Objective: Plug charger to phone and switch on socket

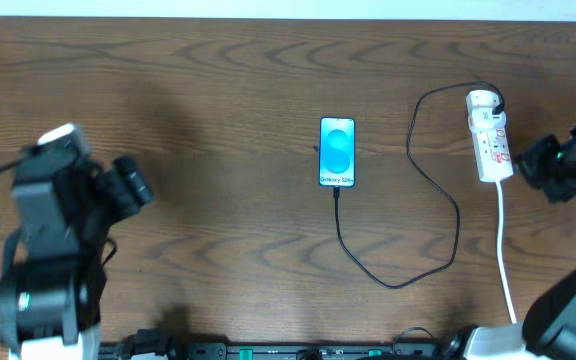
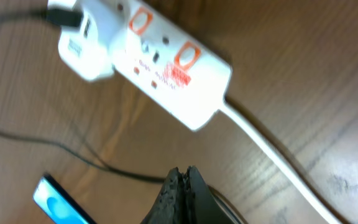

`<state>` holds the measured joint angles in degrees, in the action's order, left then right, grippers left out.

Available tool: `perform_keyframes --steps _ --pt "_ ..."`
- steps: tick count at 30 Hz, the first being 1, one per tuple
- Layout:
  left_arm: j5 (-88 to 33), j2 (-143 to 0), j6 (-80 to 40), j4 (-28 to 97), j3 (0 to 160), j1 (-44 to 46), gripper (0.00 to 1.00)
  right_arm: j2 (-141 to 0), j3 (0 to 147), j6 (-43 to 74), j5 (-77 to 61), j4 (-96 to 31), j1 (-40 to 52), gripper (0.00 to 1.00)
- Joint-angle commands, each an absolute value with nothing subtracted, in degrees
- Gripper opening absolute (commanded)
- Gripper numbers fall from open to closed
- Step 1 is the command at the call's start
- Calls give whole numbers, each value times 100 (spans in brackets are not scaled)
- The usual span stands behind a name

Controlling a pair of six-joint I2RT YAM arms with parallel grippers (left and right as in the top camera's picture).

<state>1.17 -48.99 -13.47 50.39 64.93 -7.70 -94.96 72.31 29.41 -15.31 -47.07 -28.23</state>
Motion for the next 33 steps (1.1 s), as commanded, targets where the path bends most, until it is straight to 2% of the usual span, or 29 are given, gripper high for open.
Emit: perform_keyframes --steps 1,2,4,17,25,33 --pt "-148 -4322 -1354 5076 6399 -1214 89 -10031 7863 3323 -1214 -4744 -2840 1" --pt "-148 -4200 -1354 5135 6388 -1319 89 -10193 8016 3321 -1214 -4748 -2840 1" --pt "-82 -4029 -1356 5262 6388 -1496 98 -10538 8337 3321 -1216 -4794 -2836 1" --pt "132 -3905 -1354 6525 6388 -1658 98 -12123 9953 3413 -1216 -4960 -2300 1" --pt "130 -3638 -1354 6683 6386 -1651 98 -12549 10130 3428 -1015 -4856 -2051 1" --pt "130 -2418 -1354 6685 6386 -1527 98 -12549 10130 3426 -646 -5046 -2058 1"
